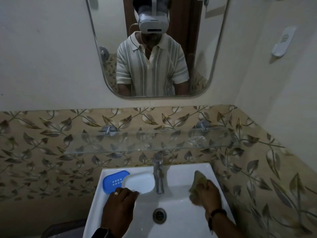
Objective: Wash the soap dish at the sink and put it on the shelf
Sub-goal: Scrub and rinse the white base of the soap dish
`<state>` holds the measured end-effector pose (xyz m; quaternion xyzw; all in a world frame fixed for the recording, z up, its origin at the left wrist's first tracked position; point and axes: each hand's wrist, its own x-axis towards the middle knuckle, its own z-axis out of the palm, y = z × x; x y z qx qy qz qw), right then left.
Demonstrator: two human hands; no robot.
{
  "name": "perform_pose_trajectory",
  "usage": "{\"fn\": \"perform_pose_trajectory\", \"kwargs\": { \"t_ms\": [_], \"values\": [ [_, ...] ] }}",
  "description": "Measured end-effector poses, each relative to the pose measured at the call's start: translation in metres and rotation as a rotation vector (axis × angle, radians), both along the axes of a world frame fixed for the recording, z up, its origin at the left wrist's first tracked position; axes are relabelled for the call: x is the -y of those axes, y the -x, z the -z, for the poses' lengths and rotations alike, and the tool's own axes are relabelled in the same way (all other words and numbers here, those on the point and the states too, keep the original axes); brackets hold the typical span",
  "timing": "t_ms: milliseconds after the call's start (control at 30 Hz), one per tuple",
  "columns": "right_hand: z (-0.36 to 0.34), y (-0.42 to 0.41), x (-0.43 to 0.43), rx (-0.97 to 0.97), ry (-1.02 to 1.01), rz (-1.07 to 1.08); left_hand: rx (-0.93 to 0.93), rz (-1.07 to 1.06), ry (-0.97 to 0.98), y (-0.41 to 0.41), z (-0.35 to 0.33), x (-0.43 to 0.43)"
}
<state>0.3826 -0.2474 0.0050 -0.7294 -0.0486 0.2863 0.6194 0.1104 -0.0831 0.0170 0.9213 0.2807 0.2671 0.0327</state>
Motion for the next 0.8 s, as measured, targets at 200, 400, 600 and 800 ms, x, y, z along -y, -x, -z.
{"fn": "perform_pose_trajectory", "kwargs": {
  "t_ms": [200,400,600,800],
  "values": [
    [0.002,-0.066,-0.02,0.911,0.597,-0.339,0.032,0.042,-0.041,0.001,-0.002,0.005],
    [0.044,-0.072,-0.011,0.9,0.903,-0.734,0.027,0.071,-0.045,-0.001,-0.013,0.01],
    [0.005,-0.022,-0.019,1.183,0.428,-0.309,0.019,0.065,-0.046,-0.002,-0.014,0.014],
    [-0.015,0.079,-0.032,1.656,-0.082,-0.752,0.026,0.043,0.034,0.01,-0.01,0.021]
  ]
}}
